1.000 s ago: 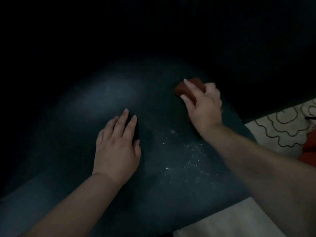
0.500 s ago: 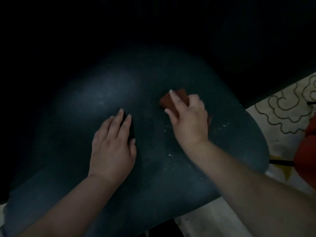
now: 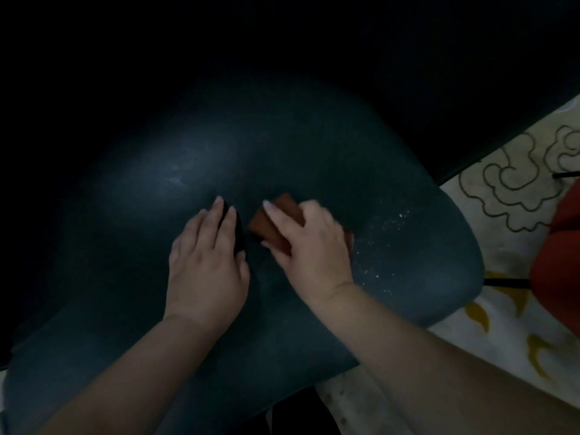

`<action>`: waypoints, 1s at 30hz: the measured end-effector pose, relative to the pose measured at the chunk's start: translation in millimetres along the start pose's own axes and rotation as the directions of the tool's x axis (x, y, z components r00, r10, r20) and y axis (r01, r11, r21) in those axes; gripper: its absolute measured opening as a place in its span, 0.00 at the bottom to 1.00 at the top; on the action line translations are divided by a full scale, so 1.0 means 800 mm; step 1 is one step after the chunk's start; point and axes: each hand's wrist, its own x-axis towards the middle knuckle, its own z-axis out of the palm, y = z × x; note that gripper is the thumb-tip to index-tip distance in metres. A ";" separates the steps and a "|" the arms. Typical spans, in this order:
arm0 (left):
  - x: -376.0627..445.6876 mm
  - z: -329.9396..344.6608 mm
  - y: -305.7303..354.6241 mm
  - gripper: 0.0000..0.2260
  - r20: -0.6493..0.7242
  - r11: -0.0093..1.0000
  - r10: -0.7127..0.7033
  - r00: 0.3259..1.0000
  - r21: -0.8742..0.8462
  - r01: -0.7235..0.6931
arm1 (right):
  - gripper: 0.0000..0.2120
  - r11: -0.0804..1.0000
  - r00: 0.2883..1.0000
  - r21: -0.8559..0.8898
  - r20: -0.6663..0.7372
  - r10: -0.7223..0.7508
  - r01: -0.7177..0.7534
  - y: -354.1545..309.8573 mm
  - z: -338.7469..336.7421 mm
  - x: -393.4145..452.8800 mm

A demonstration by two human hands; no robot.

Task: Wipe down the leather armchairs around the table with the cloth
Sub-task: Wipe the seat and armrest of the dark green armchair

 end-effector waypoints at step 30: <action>0.006 0.012 0.025 0.28 -0.029 0.998 0.054 0.998 0.025 -0.053 | 0.23 0.952 0.943 0.150 -0.164 0.290 -0.267 0.081 -0.034 -0.050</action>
